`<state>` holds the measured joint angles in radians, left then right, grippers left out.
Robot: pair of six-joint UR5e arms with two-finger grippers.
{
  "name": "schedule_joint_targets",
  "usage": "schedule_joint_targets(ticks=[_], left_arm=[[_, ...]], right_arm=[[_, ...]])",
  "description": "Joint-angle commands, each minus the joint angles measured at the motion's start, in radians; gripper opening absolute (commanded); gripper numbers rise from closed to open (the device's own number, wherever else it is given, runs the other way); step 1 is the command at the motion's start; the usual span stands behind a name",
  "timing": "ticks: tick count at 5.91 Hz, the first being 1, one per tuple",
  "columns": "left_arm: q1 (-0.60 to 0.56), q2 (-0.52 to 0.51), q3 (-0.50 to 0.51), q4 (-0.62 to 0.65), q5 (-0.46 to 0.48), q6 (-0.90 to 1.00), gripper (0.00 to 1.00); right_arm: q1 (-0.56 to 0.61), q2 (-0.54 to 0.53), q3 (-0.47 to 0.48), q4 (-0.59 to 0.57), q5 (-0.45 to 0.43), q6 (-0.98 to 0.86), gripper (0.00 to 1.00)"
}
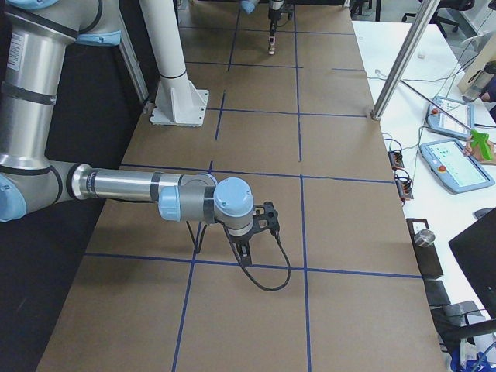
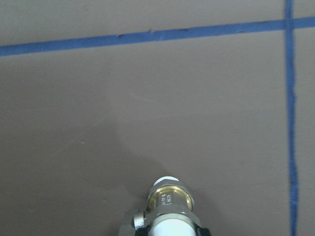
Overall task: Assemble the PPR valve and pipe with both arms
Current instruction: 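Lower the left gripper onto the brass-and-white PPR valve and grasp it, then carry the valve with the left gripper to the table center, upright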
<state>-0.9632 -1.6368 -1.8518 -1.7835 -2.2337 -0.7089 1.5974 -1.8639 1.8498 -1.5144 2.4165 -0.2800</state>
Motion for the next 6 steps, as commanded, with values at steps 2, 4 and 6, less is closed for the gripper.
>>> schedule_joint_targets(ticks=[2, 4, 6], left_arm=[[0.243, -0.362, 0.0, 0.069, 0.023, -0.443, 0.0], [0.387, -0.655, 0.128, 0.177, 0.222, -0.594, 0.0], [0.396, -0.886, 0.415, 0.19, 0.278, -0.6, 0.0]], right_arm=[[0.001, -0.009, 0.002, 0.006, 0.063, 0.001, 1.0], [0.001, -0.012, -0.003, 0.039, 0.067, -0.004, 1.0], [0.001, -0.023, 0.0, 0.043, 0.081, 0.001, 1.0]])
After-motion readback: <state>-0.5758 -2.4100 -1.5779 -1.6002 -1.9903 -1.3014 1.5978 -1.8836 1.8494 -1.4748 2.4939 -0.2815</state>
